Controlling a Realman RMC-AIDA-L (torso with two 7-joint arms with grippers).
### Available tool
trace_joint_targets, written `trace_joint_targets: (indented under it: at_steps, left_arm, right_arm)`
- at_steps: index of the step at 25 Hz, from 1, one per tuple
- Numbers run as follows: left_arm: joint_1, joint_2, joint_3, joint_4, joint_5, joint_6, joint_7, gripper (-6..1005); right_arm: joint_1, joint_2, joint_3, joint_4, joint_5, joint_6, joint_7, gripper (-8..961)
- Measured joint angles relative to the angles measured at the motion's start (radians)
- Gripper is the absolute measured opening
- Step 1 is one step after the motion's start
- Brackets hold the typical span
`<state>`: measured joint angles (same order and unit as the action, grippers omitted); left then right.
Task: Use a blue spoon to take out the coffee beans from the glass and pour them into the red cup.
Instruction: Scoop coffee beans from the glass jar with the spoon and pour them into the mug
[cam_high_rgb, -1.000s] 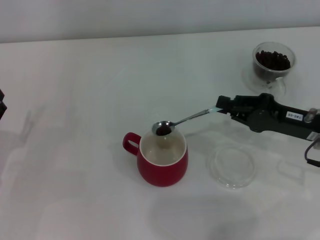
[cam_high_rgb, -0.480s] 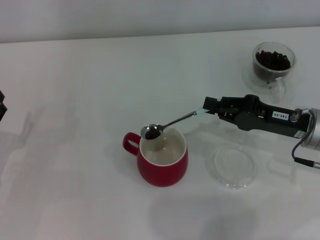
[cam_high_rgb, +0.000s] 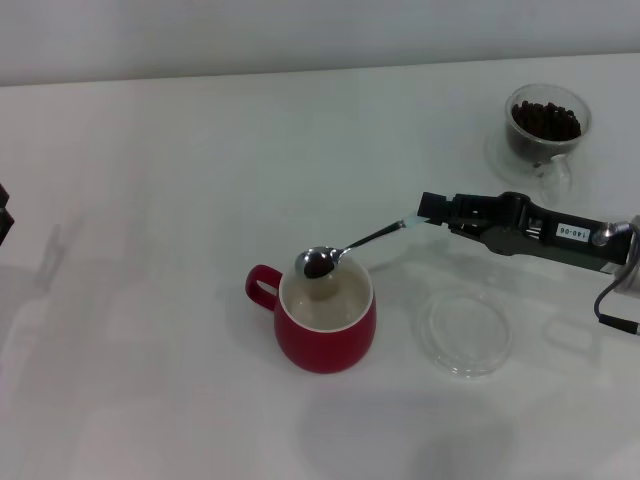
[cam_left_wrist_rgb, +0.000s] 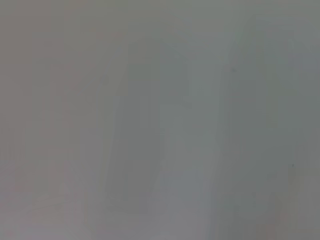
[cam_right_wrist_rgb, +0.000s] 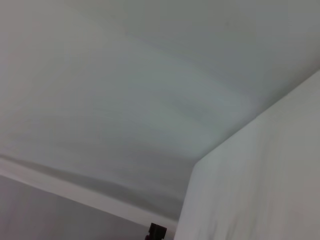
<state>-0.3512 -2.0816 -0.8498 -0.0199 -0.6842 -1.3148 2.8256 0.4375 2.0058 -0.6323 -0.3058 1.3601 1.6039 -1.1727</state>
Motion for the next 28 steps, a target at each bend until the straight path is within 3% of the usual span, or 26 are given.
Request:
trace_joint_targets:
  at_steps: [28]
  left_arm:
    - [0.001,0.000,0.000,-0.004,0.012,0.003,0.000,774]
  right_arm:
    - [-0.001,-0.006,0.003,-0.005,0.002,0.036,-0.225,223]
